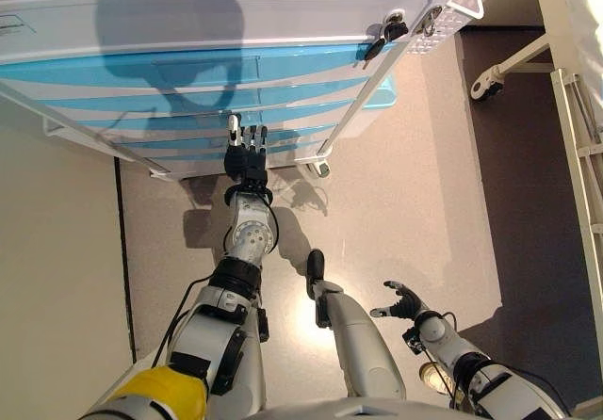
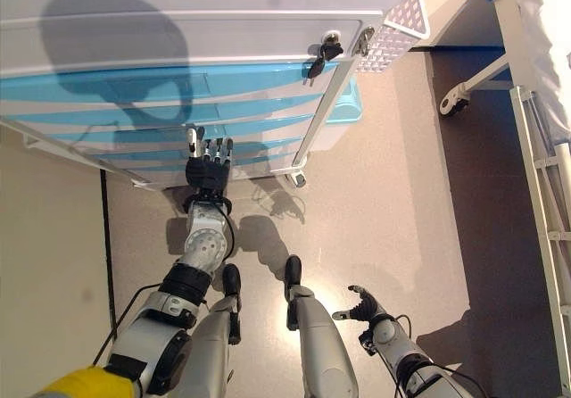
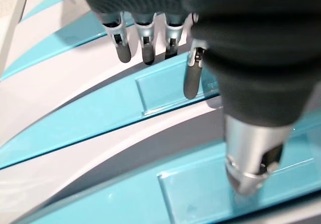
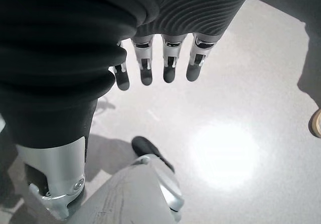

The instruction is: Open the drawer and pick up the medicine

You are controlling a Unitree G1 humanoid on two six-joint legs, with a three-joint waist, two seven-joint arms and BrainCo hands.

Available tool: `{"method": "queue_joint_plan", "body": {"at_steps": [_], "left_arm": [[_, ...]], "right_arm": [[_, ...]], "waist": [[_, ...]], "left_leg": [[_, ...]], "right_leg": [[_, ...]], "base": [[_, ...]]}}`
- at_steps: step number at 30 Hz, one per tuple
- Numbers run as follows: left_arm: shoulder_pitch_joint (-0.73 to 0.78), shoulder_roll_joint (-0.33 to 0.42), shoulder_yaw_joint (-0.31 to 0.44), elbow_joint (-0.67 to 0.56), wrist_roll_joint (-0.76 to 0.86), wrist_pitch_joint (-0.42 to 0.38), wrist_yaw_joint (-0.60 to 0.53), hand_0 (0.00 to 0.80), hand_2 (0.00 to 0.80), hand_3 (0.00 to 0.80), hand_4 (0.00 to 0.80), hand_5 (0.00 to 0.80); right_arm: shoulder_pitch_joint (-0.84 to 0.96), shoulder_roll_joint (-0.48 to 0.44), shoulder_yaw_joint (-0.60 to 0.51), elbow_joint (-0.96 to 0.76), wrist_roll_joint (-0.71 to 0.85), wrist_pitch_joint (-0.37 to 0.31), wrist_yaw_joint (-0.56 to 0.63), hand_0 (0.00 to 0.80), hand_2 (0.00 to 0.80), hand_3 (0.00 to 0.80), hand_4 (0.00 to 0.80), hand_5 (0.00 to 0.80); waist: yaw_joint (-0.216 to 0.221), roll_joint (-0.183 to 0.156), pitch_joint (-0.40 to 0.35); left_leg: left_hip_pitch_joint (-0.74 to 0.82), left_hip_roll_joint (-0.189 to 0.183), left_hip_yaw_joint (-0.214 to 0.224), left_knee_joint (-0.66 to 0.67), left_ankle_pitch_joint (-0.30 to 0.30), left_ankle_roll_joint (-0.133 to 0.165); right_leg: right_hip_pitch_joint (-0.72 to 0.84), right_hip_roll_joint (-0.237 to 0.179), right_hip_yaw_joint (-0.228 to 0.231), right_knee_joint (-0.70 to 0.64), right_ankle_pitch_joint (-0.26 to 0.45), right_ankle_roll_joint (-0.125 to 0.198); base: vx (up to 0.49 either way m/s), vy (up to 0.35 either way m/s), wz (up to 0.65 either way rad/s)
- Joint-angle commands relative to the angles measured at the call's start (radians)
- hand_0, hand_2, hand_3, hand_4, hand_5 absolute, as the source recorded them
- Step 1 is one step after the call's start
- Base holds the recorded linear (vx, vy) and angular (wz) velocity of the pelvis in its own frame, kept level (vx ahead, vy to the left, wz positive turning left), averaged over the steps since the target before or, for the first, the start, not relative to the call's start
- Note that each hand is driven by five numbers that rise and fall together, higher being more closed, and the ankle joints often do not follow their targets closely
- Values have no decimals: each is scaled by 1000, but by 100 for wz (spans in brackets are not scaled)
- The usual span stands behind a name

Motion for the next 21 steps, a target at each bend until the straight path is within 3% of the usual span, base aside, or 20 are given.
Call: {"method": "queue_joint_plan", "body": {"at_steps": [1,21], "left_arm": [[-45,-34,-8,-41,30,-7,-30,0,0,0,0,0],[35,-17,48,55,33,16,-30,0,0,0,0,0]], "right_arm": [[5,-29,34,-17,0,7,-19,0,0,0,0,0],[11,-27,21,-21,-6,7,-30,0,0,0,0,0]], "waist": [[-7,36,4],[7,25,28]], "left_leg": [[-18,-32,-54,-11,-9,15],[-11,-31,-55,-10,-7,14]], "right_leg": [[9,22,-23,11,39,42],[15,18,-23,9,47,42]], "base": [[0,0,0],[0,0,0]]}}
